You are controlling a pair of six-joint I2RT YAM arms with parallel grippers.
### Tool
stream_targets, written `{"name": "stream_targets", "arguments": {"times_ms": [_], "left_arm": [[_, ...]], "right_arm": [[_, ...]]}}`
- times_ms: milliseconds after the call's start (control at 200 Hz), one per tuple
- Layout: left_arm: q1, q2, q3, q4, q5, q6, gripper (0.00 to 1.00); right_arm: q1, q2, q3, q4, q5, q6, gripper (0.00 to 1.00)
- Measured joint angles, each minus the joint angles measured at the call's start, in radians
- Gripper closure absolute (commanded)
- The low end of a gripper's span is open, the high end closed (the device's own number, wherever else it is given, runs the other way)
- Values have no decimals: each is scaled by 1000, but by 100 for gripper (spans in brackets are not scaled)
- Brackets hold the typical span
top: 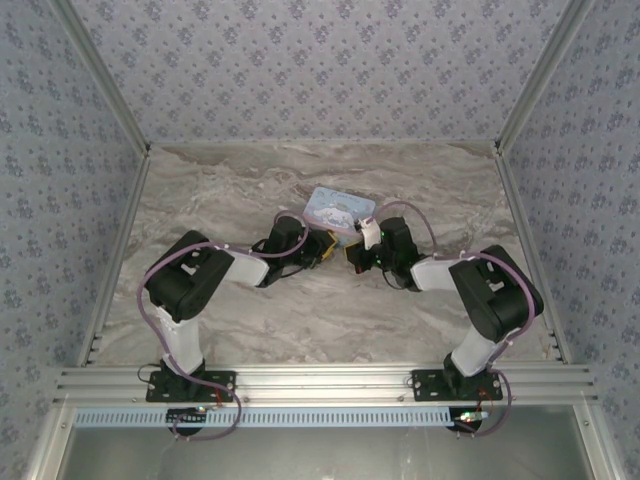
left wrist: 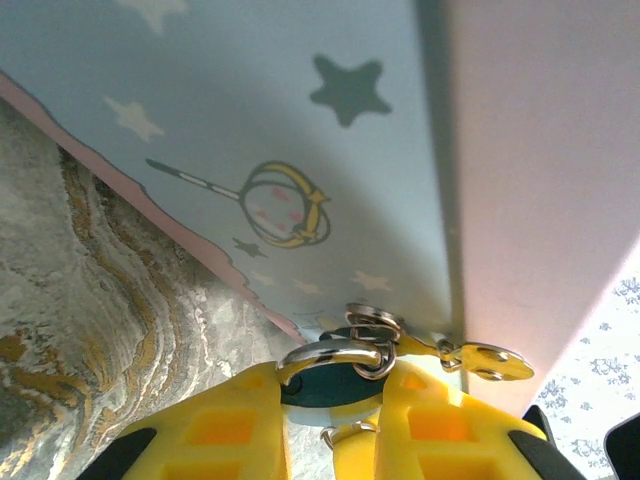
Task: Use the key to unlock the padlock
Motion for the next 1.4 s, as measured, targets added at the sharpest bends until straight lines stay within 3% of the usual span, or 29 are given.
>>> {"name": "stream_targets", "arguments": {"times_ms": [710,1084,1399], "left_arm": [[4,0,0,-18,-16,-7,80],[4,0,0,-11,-6,-11,80],[-28,0,0,-29,127,-11,80]], "right_arm": [[-15,48,28,1,-55,75,100],[-43,48,37,-24,-99,24,100],[-76,50,58,-27,-103,-1,100]]}}
